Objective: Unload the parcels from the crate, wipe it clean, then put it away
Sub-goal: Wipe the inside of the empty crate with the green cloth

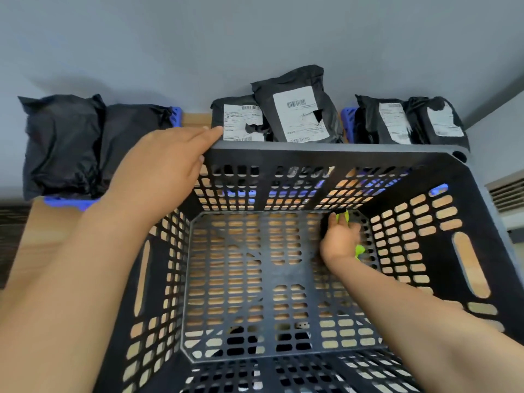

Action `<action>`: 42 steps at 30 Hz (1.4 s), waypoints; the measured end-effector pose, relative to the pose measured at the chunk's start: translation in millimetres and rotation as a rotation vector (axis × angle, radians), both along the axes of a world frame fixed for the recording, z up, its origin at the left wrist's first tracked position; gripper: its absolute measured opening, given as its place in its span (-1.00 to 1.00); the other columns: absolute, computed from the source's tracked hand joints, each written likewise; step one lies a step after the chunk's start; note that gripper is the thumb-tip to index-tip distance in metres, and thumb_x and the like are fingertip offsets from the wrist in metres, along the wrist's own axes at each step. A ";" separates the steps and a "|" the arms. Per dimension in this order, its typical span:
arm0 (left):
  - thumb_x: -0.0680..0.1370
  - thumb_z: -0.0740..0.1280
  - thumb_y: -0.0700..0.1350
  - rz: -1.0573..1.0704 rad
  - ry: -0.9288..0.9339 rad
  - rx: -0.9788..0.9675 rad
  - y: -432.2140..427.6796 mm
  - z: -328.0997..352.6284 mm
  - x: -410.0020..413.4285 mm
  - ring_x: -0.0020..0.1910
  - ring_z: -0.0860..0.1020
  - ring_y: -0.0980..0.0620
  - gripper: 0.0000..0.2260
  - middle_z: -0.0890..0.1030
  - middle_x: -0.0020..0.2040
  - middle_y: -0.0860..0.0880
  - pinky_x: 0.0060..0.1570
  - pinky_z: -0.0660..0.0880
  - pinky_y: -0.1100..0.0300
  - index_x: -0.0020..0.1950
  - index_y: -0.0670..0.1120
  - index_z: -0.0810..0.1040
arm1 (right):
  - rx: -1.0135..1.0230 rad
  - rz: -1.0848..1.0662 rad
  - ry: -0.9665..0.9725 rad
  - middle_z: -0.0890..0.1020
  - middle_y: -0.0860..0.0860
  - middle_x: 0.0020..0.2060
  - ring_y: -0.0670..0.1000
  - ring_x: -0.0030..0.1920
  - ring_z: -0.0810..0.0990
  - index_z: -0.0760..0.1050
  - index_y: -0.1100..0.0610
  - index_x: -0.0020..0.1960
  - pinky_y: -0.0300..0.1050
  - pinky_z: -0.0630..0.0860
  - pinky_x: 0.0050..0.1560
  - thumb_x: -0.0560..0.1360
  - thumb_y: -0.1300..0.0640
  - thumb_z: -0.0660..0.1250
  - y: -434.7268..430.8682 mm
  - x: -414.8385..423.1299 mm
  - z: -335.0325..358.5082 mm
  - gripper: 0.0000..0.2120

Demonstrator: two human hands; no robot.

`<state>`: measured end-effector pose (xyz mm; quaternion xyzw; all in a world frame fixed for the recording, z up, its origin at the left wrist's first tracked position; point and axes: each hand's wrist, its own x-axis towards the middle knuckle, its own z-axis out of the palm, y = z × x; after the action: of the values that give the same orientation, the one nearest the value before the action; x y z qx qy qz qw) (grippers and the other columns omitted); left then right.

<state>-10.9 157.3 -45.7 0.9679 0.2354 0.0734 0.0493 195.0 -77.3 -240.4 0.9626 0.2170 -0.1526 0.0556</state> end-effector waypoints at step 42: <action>0.59 0.18 -0.20 0.011 -0.011 0.147 9.6 -20.2 -2.0 0.21 0.48 -0.10 -0.51 0.52 0.29 -0.05 0.13 0.44 -0.04 0.51 0.00 0.19 | 0.023 0.979 0.022 0.01 0.20 0.52 0.29 0.32 0.23 -0.06 0.26 0.52 0.13 0.29 0.23 0.56 0.32 0.13 69.5 -130.8 7.4 -0.39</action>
<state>-12.8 166.9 -65.8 0.9671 0.2344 0.0962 -0.0209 64.2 -7.8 -233.0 0.7465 0.6462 -0.1162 0.1082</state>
